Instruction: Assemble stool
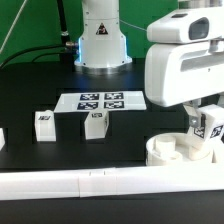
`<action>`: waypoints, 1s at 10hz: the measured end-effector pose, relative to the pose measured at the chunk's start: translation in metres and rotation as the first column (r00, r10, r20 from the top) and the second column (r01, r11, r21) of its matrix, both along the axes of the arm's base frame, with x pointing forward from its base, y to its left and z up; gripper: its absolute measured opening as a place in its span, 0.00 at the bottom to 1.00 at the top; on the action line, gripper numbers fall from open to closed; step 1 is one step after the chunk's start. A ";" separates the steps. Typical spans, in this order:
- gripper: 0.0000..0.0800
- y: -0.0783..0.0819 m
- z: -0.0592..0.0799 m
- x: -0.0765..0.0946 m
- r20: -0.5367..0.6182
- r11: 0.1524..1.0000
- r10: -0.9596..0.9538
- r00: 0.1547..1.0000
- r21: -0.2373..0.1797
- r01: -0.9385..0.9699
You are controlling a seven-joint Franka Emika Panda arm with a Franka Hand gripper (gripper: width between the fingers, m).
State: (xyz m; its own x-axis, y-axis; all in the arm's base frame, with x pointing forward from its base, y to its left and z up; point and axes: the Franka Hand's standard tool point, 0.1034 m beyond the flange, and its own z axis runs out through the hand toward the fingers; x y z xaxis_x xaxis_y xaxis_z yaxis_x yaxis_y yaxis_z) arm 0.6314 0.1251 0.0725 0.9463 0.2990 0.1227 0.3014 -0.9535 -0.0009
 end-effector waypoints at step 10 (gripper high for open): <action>0.42 -0.017 -0.001 0.005 -0.119 0.539 -0.826 0.550 0.112 0.835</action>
Offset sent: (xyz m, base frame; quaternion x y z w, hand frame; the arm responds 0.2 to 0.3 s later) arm 0.0000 0.0000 0.0000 0.0000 0.0000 0.1938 0.9810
